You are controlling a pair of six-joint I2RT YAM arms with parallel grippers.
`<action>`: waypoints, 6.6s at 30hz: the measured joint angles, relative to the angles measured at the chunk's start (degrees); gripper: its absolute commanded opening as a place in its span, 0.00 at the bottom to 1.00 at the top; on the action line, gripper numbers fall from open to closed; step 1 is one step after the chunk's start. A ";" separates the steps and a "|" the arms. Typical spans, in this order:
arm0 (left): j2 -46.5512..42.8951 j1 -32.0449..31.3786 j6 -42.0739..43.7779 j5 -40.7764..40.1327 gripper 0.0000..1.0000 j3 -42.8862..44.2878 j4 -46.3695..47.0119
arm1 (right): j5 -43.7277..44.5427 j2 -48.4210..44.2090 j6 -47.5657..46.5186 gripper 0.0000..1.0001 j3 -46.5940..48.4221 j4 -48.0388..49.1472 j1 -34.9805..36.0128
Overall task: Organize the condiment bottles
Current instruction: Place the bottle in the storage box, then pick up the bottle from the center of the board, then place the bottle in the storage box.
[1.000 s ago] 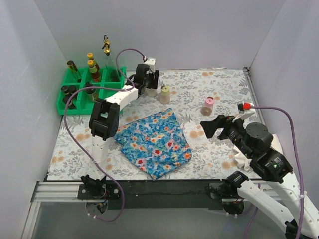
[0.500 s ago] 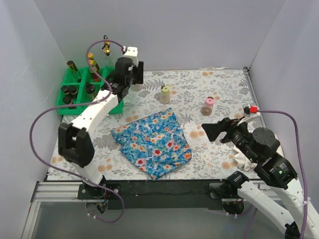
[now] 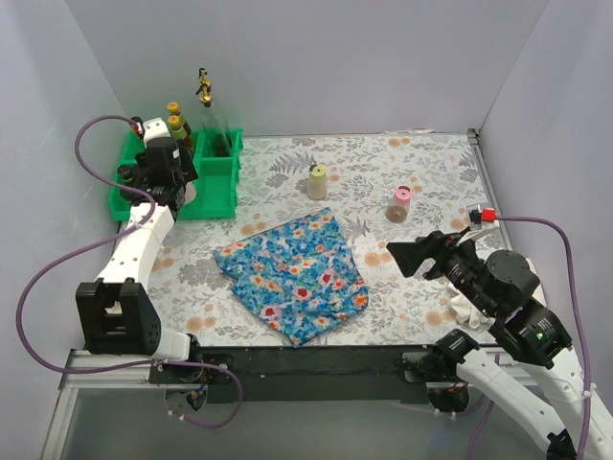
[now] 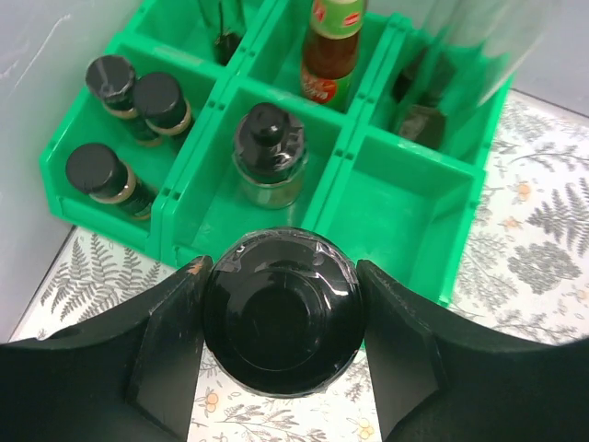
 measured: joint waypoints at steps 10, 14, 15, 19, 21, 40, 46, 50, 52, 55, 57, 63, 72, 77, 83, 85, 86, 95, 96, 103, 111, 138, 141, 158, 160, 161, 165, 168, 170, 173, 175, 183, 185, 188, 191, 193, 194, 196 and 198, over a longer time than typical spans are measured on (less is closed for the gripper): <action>4.94 6.51 -1.31 -2.89 0.00 -6.03 12.57 | -0.07 0.02 0.11 0.99 -0.83 0.17 0.00; 9.60 7.23 -1.51 -3.96 0.00 -6.25 17.81 | -0.09 0.11 0.11 0.99 -0.85 0.46 0.00; 10.54 7.23 -1.49 -3.91 0.00 -6.60 19.41 | -0.07 0.17 0.11 0.99 -0.87 0.48 0.00; 12.44 7.21 -1.44 -3.19 0.00 -8.13 24.02 | -0.09 0.70 0.07 0.99 -0.90 0.68 0.00; 13.20 7.10 -1.31 -3.17 0.00 -8.37 26.53 | -0.09 1.20 -0.04 0.99 -0.87 1.03 0.00; 19.93 7.13 -0.92 -1.62 0.78 -9.84 35.54 | -0.28 4.33 0.33 0.99 -0.92 1.75 0.00; 19.93 7.13 -1.53 -1.57 0.92 -9.29 36.11 | -0.35 4.09 0.61 0.99 -0.92 1.75 0.00; 19.54 7.10 -2.56 -1.60 0.98 -7.08 32.11 | -0.33 3.65 1.03 0.99 -0.92 1.73 0.00; 18.05 7.10 -3.43 -1.38 0.98 -5.66 28.48 | -0.31 3.63 1.29 0.99 -0.92 1.66 0.00; 14.82 7.13 -5.27 -0.22 0.98 -2.64 21.92 | 0.15 3.93 2.03 0.99 -0.83 0.92 0.00; 12.57 7.13 -6.64 1.79 0.98 0.81 16.90 | 1.05 4.61 2.69 0.99 -0.31 -0.92 0.00; 3.48 7.08 -10.05 14.49 0.98 5.84 5.70 | 3.93 5.73 3.30 0.99 2.10 -6.71 0.00; -4.61 -2.32 -11.76 32.15 0.98 1.90 -2.43 | 8.24 4.50 0.79 0.96 5.09 -10.80 0.00; -2.80 -14.19 -11.37 35.34 0.98 1.90 -5.49 | 9.40 4.79 0.68 0.95 5.20 -11.76 0.00; 1.97 -22.12 -11.06 36.22 0.98 2.62 -6.62 | 9.55 9.88 0.90 0.96 7.67 -14.45 0.00; 3.69 -23.28 -11.52 36.17 0.98 2.34 -6.49 | 10.29 11.21 1.05 0.97 7.74 -15.54 0.00; 4.35 -23.52 -11.65 35.71 0.98 2.03 -6.25 | 11.19 11.41 1.09 0.97 7.69 -16.11 0.00; 18.21 -23.41 -7.67 31.41 0.98 11.93 -4.61 | 14.64 14.43 -2.80 0.97 11.45 -14.67 0.00; 19.28 -23.43 -7.41 31.43 0.98 12.90 -4.11 | 14.10 14.56 -3.15 0.97 11.50 -13.92 0.00; 28.48 -23.54 -6.78 30.34 0.97 25.14 -2.62 | 11.67 14.29 -4.96 0.96 11.47 -10.69 0.00; 36.98 -24.13 -7.02 24.79 0.98 31.52 -3.39 | 12.33 12.35 -4.98 0.94 8.20 -4.70 0.00; 47.01 -27.10 -0.79 26.69 0.84 37.09 2.69 | 5.14 10.64 -2.03 0.95 -3.54 3.19 0.00; 48.98 -27.30 -0.81 26.49 0.78 38.01 2.51 | 5.35 10.80 -2.27 0.95 -3.50 3.19 0.00; 51.58 -27.78 -0.81 24.00 0.00 42.29 -4.07 | 11.58 10.93 -4.72 0.95 -2.38 0.90 0.00; 49.70 -27.58 -2.45 24.04 0.00 40.48 -5.31 | 11.56 10.23 -4.55 0.95 -3.02 1.01 0.00; 48.61 -27.52 -2.86 23.98 0.00 39.45 -5.86 | 11.61 10.08 -4.48 0.95 -3.13 1.07 0.00; 44.70 -26.62 -3.67 22.71 0.00 40.85 -11.58 | 12.00 8.44 -4.61 0.95 -3.15 1.11 0.00; 39.82 -25.53 -4.11 21.46 0.00 41.16 -13.77 | 11.96 6.67 -4.79 0.95 -3.37 1.11 0.00; 34.67 -24.90 -4.28 19.69 0.00 39.85 -14.49 | 11.96 4.76 -4.76 0.95 -3.67 0.94 0.00; 25.35 -23.17 -4.87 16.68 0.00 36.09 -15.43 | 11.87 2.84 -4.63 0.94 -3.78 1.01 0.00; 19.41 -21.44 -5.42 16.06 0.00 32.81 -15.47 | 11.72 2.08 -4.57 0.94 -3.78 1.01 0.00; 9.73 -5.09 -6.45 14.16 0.00 22.47 -13.99 | 10.38 1.55 -3.93 0.95 -3.78 1.01 0.00; 11.47 -3.13 -6.45 14.05 0.00 22.43 -13.57 | 10.16 1.55 -3.56 0.95 -3.85 1.05 0.00; 15.91 -2.10 -6.40 14.14 0.00 22.43 -11.98 | 9.35 1.55 -3.23 0.95 -4.37 1.33 0.00; 21.00 -1.70 -6.01 14.45 0.00 22.36 -9.86 | 8.72 1.64 -3.06 0.95 -4.70 1.40 0.00; 23.15 -1.60 -5.84 14.53 0.00 22.05 -7.98 | 8.70 1.64 -3.06 0.95 -4.70 1.44 0.00; 24.15 -1.55 -5.64 14.53 0.00 21.68 -6.71 | 8.70 1.64 -3.06 0.95 -4.70 1.46 0.00; 25.18 -1.49 -5.38 14.58 0.00 21.33 -5.16 | 8.72 1.66 -3.08 0.95 -4.68 1.53 0.00; 26.05 -1.44 -5.18 14.84 0.00 20.57 -2.58 | 8.85 2.03 -3.15 0.95 -4.68 1.57 0.00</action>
